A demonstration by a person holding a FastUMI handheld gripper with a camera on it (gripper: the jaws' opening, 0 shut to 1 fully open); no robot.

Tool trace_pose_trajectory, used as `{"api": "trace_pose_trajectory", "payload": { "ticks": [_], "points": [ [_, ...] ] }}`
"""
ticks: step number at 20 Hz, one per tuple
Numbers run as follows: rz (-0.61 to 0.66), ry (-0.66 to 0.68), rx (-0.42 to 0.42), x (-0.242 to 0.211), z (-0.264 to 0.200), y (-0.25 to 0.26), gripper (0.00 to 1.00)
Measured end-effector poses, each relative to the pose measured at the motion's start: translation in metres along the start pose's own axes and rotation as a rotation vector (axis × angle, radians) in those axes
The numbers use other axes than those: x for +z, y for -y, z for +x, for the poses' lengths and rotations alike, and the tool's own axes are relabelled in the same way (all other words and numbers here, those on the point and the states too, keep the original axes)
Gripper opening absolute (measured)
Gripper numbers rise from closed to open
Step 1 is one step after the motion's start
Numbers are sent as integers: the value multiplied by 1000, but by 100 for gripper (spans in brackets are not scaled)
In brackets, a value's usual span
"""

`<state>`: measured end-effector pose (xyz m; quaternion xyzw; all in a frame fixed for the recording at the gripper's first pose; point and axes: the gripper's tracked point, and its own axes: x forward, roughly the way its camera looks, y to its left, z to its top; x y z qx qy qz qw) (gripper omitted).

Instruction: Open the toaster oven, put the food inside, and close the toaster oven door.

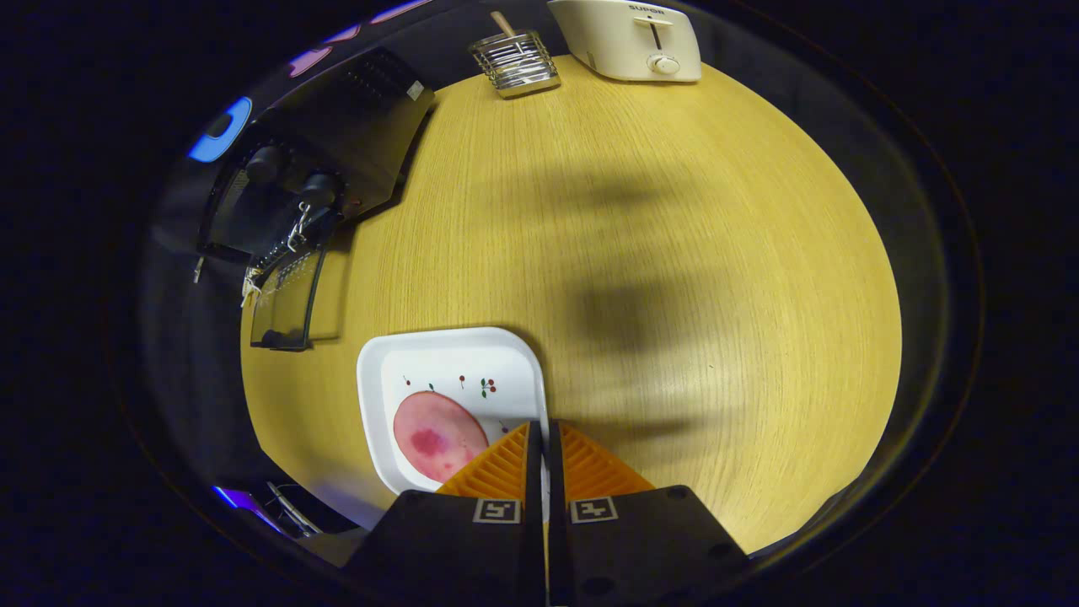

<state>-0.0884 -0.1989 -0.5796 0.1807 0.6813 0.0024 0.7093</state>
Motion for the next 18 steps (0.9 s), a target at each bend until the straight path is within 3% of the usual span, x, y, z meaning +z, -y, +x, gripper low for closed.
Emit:
{"api": "trace_pose_trajectory", "payload": {
  "ticks": [8,14,18],
  "points": [
    [354,-112,288,-18,-5,-18,7],
    [416,2,348,-21,-41,-31,7],
    [528,90,506,-24,-82,-89,7]
  ]
}}
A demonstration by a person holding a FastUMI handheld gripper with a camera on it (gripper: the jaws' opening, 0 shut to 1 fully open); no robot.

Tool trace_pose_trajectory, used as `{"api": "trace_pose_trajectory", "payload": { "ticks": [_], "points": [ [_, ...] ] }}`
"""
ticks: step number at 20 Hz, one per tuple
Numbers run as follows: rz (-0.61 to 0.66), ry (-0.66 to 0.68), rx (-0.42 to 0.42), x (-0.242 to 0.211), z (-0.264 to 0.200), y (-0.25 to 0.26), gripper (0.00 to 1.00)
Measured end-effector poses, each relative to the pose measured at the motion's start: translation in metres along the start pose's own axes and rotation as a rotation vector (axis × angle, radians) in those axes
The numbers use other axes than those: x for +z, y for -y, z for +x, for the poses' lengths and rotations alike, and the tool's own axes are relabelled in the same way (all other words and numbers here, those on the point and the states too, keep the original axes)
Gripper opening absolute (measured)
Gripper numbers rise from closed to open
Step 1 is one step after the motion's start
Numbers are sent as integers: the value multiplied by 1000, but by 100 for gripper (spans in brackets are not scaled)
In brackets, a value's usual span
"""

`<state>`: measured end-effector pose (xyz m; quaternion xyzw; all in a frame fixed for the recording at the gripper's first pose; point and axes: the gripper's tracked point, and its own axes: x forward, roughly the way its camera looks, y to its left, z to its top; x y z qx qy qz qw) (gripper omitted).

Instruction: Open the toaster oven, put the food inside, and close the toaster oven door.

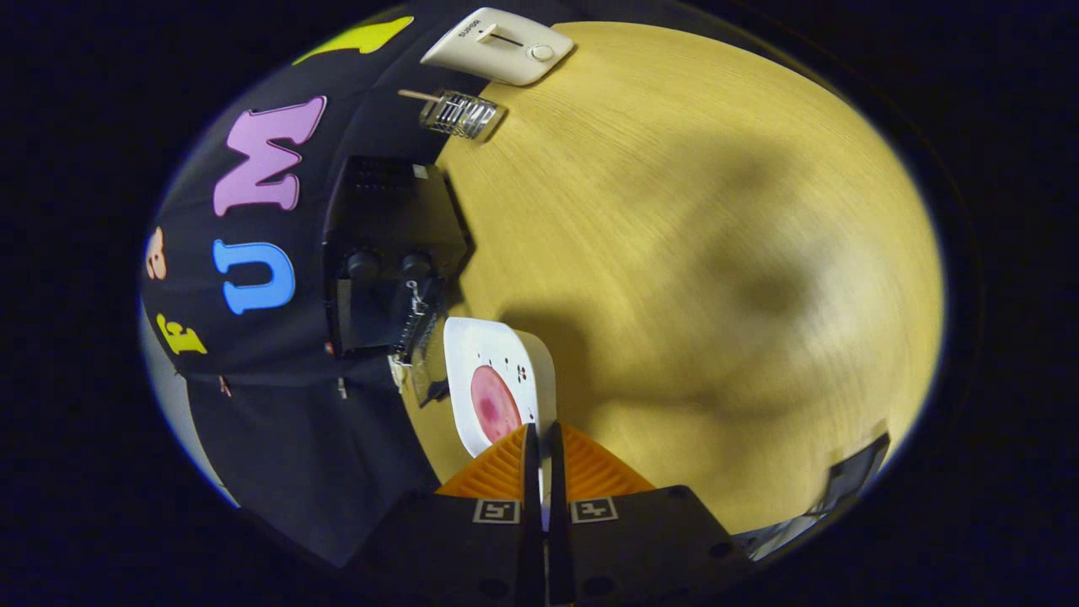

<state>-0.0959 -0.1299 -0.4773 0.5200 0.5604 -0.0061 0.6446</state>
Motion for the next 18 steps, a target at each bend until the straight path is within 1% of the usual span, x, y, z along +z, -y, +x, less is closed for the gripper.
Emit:
{"api": "trace_pose_trajectory", "payload": {
  "ticks": [3,5,7,10,15,18],
  "points": [
    [132,35,113,-32,25,-48,7],
    [209,53,158,-52,51,-73,7],
    [239,87,149,-65,77,-91,7],
    [293,173,141,-66,112,-121,7],
    [437,301,128,-30,174,-163,7],
    [444,349,100,-10,209,-180,7]
  ]
}}
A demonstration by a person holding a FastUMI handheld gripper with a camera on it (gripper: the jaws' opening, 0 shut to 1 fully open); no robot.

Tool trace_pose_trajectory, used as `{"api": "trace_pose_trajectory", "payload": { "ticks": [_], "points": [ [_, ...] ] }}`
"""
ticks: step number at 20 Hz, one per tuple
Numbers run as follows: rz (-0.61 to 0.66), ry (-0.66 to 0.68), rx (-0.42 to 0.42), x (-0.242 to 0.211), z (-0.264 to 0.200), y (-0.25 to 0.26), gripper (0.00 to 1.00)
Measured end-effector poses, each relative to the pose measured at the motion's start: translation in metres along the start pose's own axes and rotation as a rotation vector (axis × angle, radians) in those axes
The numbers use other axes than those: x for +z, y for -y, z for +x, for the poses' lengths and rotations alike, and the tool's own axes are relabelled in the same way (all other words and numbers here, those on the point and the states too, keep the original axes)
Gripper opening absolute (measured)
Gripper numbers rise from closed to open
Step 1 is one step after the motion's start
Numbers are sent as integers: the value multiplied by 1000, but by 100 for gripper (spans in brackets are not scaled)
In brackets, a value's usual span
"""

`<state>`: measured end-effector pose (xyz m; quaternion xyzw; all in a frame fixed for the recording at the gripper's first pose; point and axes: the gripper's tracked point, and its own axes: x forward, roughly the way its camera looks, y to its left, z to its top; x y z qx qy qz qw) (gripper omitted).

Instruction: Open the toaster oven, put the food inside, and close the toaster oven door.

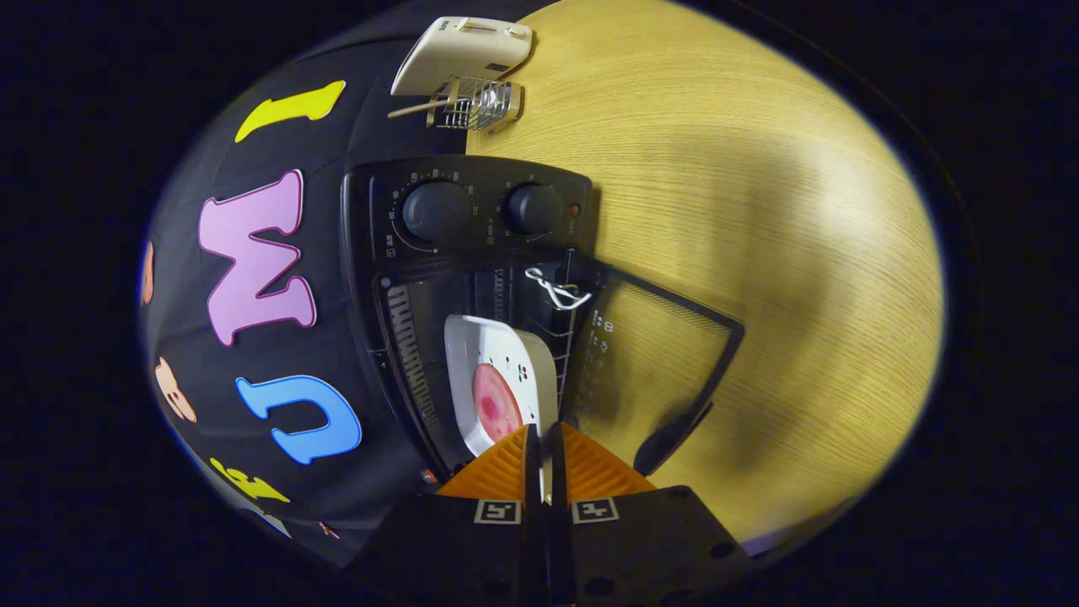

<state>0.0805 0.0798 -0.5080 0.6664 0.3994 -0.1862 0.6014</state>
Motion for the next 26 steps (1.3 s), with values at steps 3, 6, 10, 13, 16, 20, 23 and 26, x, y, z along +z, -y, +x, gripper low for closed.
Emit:
{"api": "trace_pose_trajectory", "payload": {
  "ticks": [3,6,10,13,16,20,23,26],
  "points": [
    [108,55,0,2,34,-12,7],
    [149,87,18,0,60,-27,7],
    [172,114,2,-3,78,-32,7],
    [238,128,-10,-7,87,-29,7],
    [232,114,-12,-11,85,-29,10],
    [193,99,5,-11,68,-36,15],
    [134,91,-2,-13,53,-35,27],
    [66,25,2,-27,28,-35,55]
  ]
}}
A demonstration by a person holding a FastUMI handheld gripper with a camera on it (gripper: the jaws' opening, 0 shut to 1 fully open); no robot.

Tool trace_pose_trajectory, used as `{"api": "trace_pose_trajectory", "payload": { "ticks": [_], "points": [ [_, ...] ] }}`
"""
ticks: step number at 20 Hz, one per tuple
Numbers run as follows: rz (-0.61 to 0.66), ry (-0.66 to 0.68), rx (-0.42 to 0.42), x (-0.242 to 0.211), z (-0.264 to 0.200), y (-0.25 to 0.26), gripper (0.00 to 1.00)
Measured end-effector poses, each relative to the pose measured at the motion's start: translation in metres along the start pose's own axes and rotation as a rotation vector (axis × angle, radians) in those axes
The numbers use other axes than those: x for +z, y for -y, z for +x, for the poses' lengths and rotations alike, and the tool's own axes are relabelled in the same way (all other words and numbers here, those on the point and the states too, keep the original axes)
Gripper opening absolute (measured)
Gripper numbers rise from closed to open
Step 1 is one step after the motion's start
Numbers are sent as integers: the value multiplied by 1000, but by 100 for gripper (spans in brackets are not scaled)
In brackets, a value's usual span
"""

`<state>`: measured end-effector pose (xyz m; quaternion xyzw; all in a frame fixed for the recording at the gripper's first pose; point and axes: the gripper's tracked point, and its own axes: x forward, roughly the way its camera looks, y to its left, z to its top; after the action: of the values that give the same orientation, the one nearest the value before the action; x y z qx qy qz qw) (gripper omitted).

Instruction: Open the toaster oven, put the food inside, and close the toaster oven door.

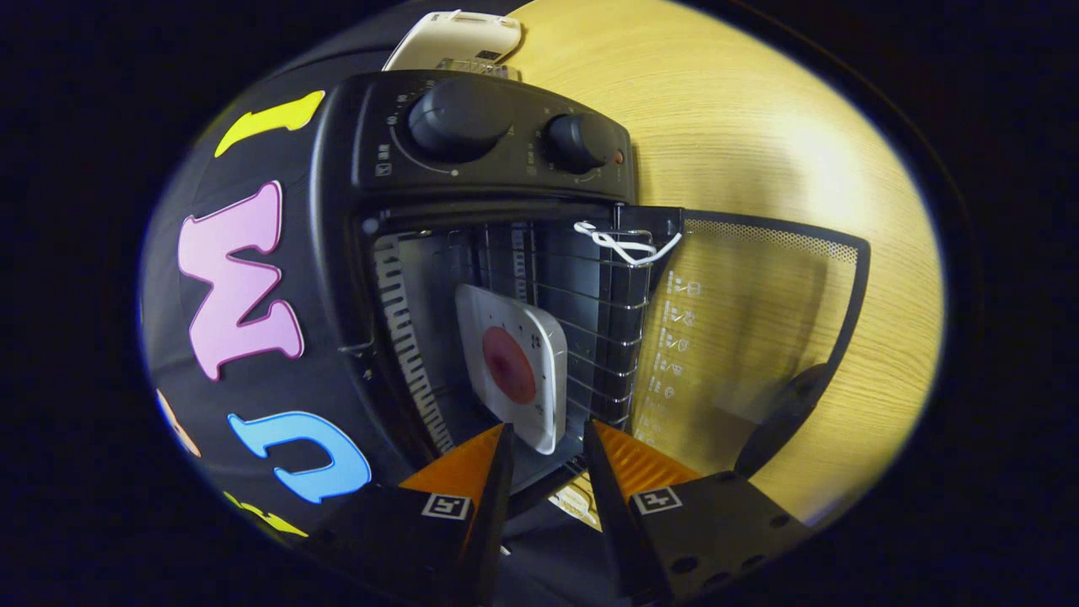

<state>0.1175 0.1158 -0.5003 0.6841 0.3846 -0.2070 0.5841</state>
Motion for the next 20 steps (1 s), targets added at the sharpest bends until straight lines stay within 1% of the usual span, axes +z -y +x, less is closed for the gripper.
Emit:
{"api": "trace_pose_trajectory", "payload": {
  "ticks": [2,3,4,5,7,10,12,16,18,19,20],
  "points": [
    [-83,-39,-18,-8,-24,7,55],
    [-136,-58,-30,-17,-32,13,69],
    [-201,-76,-56,-17,-50,22,84],
    [-271,-85,-78,-17,-58,29,98],
    [-453,-93,-123,-20,-75,46,98],
    [-719,-106,-138,-31,-93,60,98],
    [-904,-109,-146,-37,-97,69,99],
    [-1245,-42,-237,-33,-95,94,99],
    [-1377,-10,-298,-26,-89,109,99],
    [-1423,-21,-331,-25,-86,120,99],
    [-1436,-42,-347,-28,-83,129,99]
  ]
}}
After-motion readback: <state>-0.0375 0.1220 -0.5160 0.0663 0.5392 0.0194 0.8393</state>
